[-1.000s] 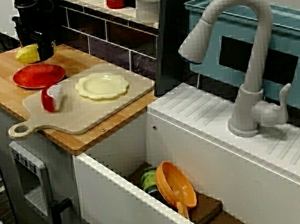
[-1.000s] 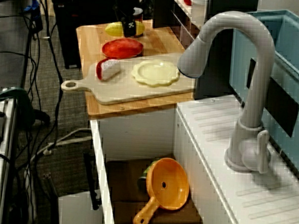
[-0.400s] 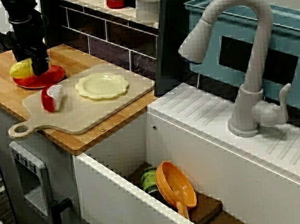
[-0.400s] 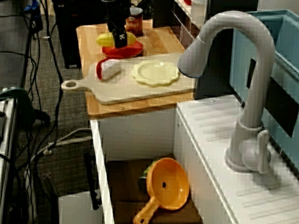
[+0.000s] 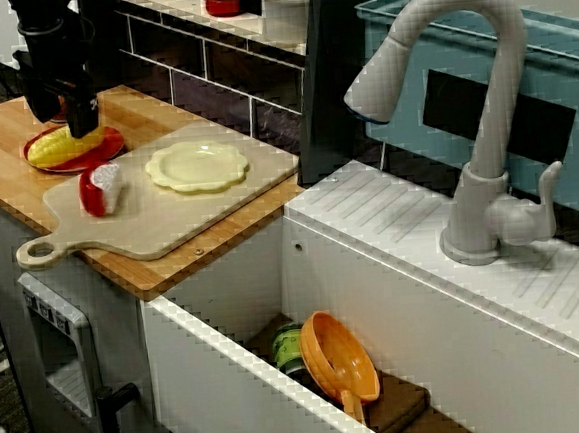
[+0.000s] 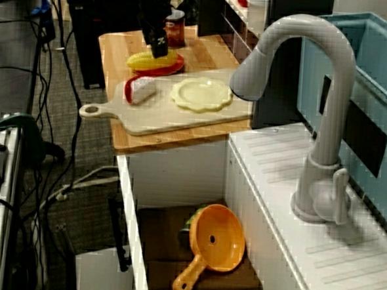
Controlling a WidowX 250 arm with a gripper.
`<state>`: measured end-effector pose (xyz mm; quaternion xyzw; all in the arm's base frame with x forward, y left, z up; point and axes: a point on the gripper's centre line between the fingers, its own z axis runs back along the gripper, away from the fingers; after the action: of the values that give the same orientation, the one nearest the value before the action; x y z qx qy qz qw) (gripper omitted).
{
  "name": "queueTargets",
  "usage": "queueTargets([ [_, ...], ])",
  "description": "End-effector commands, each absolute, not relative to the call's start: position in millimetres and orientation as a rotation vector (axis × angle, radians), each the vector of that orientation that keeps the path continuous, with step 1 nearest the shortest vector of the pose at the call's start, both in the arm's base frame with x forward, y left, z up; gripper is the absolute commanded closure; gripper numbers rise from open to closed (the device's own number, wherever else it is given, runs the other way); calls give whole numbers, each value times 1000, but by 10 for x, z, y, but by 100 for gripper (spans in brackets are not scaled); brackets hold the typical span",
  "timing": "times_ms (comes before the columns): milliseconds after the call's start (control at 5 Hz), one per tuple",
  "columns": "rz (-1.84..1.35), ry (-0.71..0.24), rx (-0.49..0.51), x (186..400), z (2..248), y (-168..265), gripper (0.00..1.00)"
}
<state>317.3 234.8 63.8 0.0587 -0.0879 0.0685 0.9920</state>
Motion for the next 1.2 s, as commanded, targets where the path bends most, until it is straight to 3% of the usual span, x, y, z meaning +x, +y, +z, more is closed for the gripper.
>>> queueTargets([
  [0, 130, -195, 111, 3169, 973, 2425, 0],
  [400, 72, -212, 84, 2882, 1138, 2362, 0],
  [1000, 31, -233, 87, 2657, 1180, 2163, 0],
])
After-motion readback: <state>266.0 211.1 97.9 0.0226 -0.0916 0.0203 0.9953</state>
